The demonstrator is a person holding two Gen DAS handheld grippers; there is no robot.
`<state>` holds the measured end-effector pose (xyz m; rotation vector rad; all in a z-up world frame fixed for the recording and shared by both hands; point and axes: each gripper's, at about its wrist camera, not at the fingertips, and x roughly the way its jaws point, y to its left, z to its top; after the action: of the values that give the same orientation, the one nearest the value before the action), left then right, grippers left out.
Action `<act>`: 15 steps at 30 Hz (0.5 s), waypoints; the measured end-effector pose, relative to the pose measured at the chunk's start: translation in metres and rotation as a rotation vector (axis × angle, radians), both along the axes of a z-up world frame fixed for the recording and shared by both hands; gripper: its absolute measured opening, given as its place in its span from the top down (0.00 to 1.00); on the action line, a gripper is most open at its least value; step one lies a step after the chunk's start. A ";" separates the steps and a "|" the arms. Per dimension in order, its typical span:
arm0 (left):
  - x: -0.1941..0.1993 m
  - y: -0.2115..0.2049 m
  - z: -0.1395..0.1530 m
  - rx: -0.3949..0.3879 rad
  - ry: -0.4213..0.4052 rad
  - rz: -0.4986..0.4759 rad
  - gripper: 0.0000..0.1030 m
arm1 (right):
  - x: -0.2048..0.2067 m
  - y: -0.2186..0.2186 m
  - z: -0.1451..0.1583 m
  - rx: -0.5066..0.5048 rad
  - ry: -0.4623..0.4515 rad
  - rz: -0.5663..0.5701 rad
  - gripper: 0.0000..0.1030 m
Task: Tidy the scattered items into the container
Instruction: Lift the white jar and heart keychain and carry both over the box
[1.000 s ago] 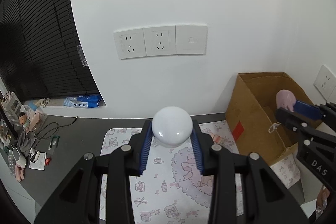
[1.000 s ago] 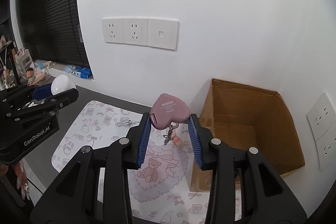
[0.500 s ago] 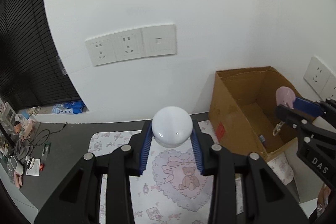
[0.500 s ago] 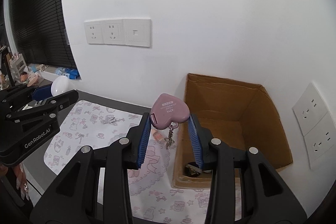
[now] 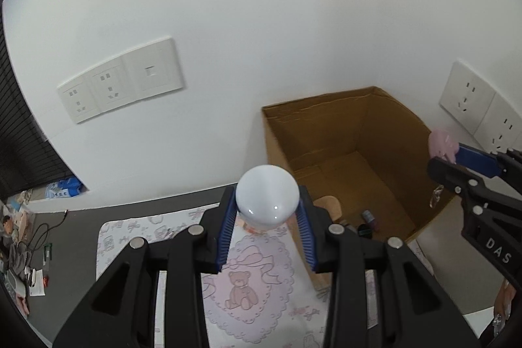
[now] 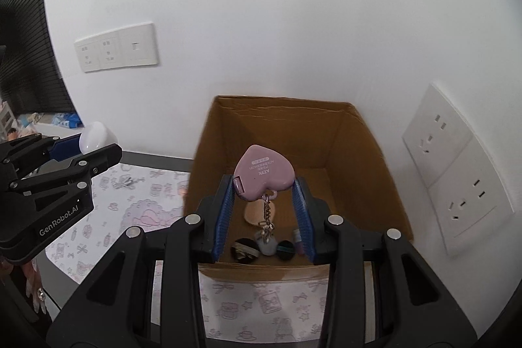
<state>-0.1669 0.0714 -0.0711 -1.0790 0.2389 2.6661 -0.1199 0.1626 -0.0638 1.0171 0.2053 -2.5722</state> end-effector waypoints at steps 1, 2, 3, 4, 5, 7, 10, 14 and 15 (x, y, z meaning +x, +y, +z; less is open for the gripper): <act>-0.002 0.006 -0.001 -0.001 -0.003 -0.008 0.66 | -0.004 0.007 -0.002 0.002 -0.004 -0.012 0.63; -0.004 0.011 -0.002 -0.002 -0.006 -0.016 0.66 | -0.006 0.012 -0.002 0.003 -0.005 -0.024 0.63; -0.006 0.016 -0.004 -0.002 -0.010 -0.021 0.66 | -0.008 0.017 -0.003 0.003 -0.007 -0.032 0.63; -0.009 0.020 -0.005 -0.002 -0.014 -0.026 0.66 | -0.010 0.021 -0.004 0.005 -0.010 -0.039 0.63; -0.011 0.023 -0.006 -0.003 -0.019 -0.032 0.65 | -0.013 0.026 -0.005 0.005 -0.012 -0.048 0.63; -0.015 0.031 -0.009 -0.005 -0.026 -0.043 0.65 | -0.018 0.033 -0.007 0.005 -0.018 -0.061 0.63; -0.022 0.041 -0.012 -0.003 -0.036 -0.060 0.65 | -0.026 0.042 -0.012 0.006 -0.027 -0.076 0.63; -0.032 0.052 -0.017 0.000 -0.049 -0.073 0.65 | -0.037 0.050 -0.019 0.014 -0.041 -0.093 0.63; -0.034 0.054 -0.019 -0.002 -0.055 -0.076 0.65 | -0.041 0.051 -0.021 0.016 -0.046 -0.095 0.63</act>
<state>-0.2006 0.1258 -0.0902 -1.1187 0.2674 2.5662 -0.1604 0.2139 -0.0847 1.1160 0.1693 -2.6327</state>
